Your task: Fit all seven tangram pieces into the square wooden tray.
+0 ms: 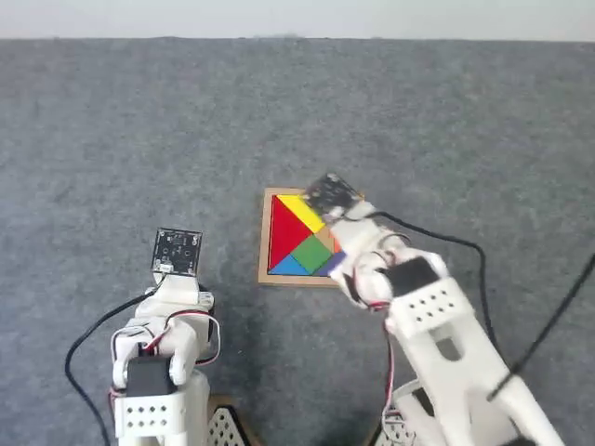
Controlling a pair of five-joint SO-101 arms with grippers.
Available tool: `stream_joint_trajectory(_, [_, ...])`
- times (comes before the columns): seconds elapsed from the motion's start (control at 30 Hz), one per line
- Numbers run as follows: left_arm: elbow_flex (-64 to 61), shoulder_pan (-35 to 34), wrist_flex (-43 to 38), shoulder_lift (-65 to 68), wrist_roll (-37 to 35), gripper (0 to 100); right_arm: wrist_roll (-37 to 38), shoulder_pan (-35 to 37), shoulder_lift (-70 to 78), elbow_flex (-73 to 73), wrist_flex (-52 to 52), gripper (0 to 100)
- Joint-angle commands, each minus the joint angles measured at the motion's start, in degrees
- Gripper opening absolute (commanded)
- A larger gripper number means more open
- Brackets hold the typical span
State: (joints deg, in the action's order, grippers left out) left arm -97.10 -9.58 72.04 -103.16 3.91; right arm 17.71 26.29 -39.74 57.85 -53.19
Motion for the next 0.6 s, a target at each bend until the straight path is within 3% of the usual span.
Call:
stream_joint_trajectory(0.0, [0.57, 0.26, 0.18, -0.97, 0.09, 2, -0.79, -6.55, -6.29, 1.93, -0.48, 0.8])
stream_joint_trajectory(0.23, [0.57, 0.26, 0.18, -0.97, 0.09, 2, -0.35, -15.78, -15.43, 12.13, -0.48, 0.8])
stream_joint_trajectory(0.57, [0.57, 0.26, 0.18, -0.97, 0.09, 2, -0.18, -17.19, -32.13, 26.20, 0.66, 0.8])
